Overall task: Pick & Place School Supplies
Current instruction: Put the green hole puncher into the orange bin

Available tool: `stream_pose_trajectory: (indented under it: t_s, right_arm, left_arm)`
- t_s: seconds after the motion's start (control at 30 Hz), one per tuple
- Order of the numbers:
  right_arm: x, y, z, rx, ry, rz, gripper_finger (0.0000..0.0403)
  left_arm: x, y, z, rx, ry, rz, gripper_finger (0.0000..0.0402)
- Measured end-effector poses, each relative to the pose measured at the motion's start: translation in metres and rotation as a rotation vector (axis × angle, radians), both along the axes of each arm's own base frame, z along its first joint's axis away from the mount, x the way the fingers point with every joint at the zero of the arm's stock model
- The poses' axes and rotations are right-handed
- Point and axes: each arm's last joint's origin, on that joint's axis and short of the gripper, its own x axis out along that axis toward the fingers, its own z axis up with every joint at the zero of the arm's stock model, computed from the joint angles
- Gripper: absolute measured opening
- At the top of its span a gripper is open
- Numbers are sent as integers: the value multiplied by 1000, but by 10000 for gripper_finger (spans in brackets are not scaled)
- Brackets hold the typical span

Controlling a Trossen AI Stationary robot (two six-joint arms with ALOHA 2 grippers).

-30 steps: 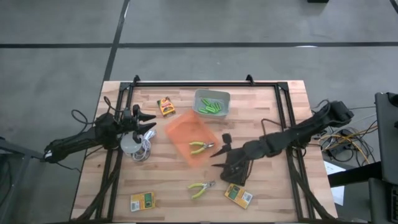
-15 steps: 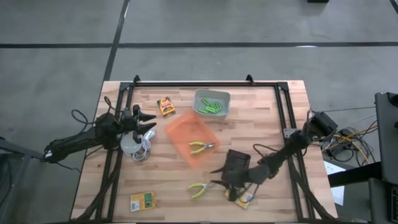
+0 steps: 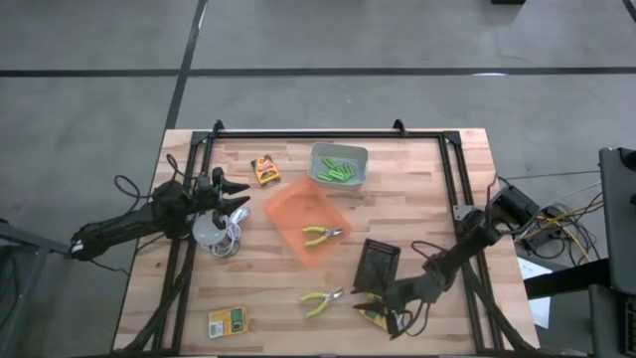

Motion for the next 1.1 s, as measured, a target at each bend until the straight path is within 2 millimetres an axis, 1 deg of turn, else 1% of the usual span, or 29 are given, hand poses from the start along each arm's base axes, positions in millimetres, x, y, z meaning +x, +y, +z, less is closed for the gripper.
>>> stream_pose_trajectory:
  t_s: [0.17, 0.27, 0.47, 0.57, 0.77, 0.9, 0.97, 1.1]
  right_arm:
    - [7, 9, -7, -32, 4, 10, 167]
    - [12, 14, -14, -48, 18, 13, 167]
    - [27, 27, -22, -55, 27, 12, 167]
    - [33, 32, -20, -64, 49, 10, 167]
    - [49, 39, -16, -59, 213, 22, 167]
    - [59, 42, -11, -83, 215, 13, 167]
    - [65, 42, -12, -83, 213, 11, 167]
    - [77, 45, -21, -44, 235, 13, 167]
  left_arm:
    - [0, 0, 0, 0, 2, 0, 188]
    - [0, 0, 0, -1, 3, 0, 188]
    - [0, 0, -1, -2, 6, 0, 188]
    - [0, 0, -1, -3, 10, 0, 188]
    - [0, 0, -1, -4, 13, 0, 188]
    - [0, 0, -1, -4, 13, -1, 188]
    - [0, 0, -1, -4, 13, -1, 188]
    - [0, 0, -2, -5, 15, 0, 188]
